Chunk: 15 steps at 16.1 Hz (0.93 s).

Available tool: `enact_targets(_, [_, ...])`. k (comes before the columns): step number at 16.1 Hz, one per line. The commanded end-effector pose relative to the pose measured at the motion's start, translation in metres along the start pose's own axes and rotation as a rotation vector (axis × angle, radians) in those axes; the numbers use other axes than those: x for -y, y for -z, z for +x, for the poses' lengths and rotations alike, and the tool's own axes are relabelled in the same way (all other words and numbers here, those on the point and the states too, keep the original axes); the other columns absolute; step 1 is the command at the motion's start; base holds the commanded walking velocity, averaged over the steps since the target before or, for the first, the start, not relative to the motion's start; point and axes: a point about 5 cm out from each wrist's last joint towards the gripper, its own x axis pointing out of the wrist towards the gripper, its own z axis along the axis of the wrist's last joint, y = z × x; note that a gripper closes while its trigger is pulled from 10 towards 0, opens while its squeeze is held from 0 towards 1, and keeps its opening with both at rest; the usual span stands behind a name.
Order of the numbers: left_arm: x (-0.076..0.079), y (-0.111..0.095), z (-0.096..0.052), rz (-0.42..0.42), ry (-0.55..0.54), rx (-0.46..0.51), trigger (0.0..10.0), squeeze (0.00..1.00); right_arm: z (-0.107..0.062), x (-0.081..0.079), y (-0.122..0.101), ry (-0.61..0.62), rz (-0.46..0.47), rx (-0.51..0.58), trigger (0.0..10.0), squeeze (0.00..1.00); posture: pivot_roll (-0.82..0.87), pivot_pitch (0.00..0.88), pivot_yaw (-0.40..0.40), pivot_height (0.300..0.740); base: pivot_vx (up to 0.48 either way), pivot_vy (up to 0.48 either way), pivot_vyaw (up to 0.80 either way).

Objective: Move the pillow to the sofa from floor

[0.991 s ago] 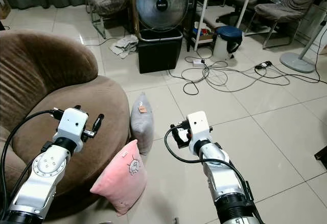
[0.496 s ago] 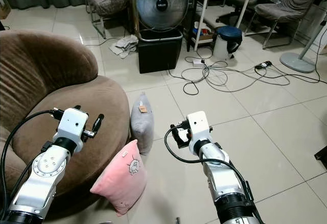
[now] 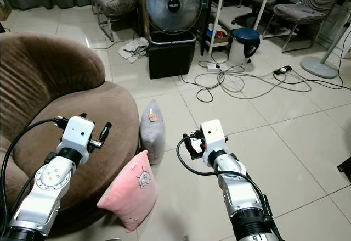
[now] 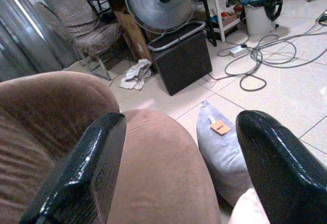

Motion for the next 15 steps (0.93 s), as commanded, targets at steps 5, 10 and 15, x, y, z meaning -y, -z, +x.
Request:
enact_targets(5, [-0.0006, 0.0026, 0.0008, 0.0, -0.001, -0.013, 10.0, 0.0, 0.0014, 0.0014, -0.0029, 0.003, 0.004, 0.013, 10.0, 0.0, 0.1, 0.0, -0.02, 0.661, 0.0, 0.0, 0.0])
enact_targets(10, [-0.0005, 0.0029, 0.0009, 0.001, 0.003, -0.014, 10.0, 0.0, 0.0012, 0.0015, -0.0025, 0.006, 0.004, 0.013, 10.0, 0.0, 0.1, 0.0, -0.017, 0.628, 0.0, 0.0, 0.0])
enact_targets(15, [-0.0009, 0.0035, 0.0001, 0.007, -0.002, -0.016, 10.0, 0.0, 0.0012, 0.0033, -0.0031, 0.022, 0.012, 0.02, 10.0, 0.0, 0.1, 0.0, -0.017, 0.628, 0.0, 0.0, 0.0])
